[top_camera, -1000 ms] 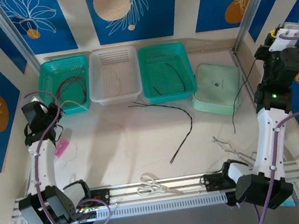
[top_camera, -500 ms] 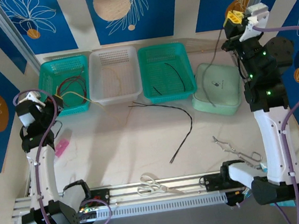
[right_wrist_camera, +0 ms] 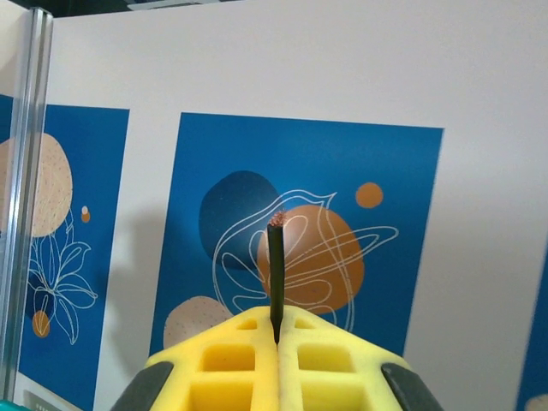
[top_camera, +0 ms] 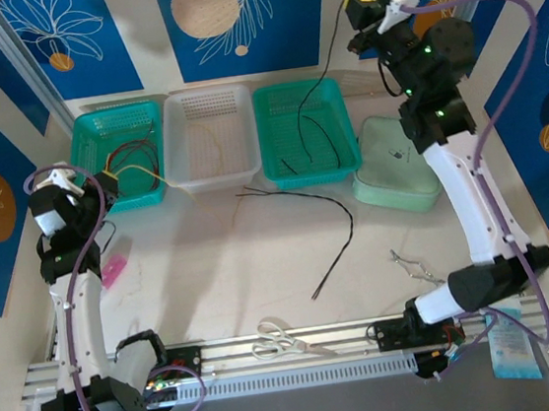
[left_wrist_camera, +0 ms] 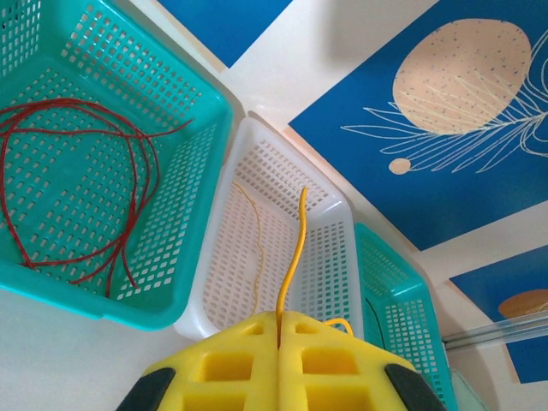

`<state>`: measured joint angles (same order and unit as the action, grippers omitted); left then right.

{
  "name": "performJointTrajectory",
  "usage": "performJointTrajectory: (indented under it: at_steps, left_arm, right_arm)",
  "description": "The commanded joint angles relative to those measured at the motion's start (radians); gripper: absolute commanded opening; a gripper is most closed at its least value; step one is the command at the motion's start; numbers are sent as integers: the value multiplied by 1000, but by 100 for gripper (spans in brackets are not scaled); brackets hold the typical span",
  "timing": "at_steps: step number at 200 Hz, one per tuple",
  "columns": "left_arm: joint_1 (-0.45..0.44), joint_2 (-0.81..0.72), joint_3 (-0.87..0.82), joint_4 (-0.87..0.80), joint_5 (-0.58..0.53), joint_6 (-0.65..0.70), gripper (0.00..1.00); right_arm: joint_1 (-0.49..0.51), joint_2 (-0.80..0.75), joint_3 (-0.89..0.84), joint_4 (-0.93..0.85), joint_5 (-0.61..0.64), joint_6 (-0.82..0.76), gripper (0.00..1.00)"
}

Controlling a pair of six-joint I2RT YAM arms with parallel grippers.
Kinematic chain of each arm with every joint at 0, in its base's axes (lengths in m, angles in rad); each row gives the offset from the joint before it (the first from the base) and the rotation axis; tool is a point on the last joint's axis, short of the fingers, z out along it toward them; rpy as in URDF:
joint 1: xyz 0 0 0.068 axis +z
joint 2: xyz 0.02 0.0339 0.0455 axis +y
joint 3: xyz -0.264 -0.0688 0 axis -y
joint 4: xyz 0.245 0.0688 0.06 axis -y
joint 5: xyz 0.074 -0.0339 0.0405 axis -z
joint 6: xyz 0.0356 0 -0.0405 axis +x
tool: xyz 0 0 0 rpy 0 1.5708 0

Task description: Untangle the cables

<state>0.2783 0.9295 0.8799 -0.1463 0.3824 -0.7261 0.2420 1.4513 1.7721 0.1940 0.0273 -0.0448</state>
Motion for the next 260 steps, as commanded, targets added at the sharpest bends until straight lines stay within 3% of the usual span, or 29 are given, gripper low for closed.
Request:
performJointTrajectory:
  at_steps: [1, 67, 95, 113, 139, 154, 174, 223, 260]
  left_arm:
    - [-8, -30, -7, -3, 15, 18, 0]
    - [-8, -57, -10, -22, 28, 12, 0]
    - [-8, -58, -9, -16, 37, -1, 0]
    - [-8, -51, -8, -11, 39, -4, 0]
    - [-9, -42, -7, 3, 41, -13, 0]
    - [-10, -41, -5, 2, 42, -10, 0]
    - [-10, -40, -1, -9, 36, -3, 0]
    - [-12, -50, -16, -21, 15, 1, 0]
    - [-13, -61, -39, -8, 10, -16, 0]
  right_arm:
    - [22, 85, 36, 156, -33, -40, 0]
    - [23, 291, 153, 58, -7, -135, 0]
    - [21, 293, 39, 21, 155, -124, 0]
    - [21, 312, 3, -101, 266, -91, 0]
    - [22, 365, -36, -258, 343, -8, 0]
    - [22, 376, -104, -244, 384, 66, 0]
    - [19, 424, -125, -300, 385, 123, 0]
    - [9, 711, 230, -759, 312, 193, 0]
    - [-6, 843, 305, -850, 243, 239, 0]
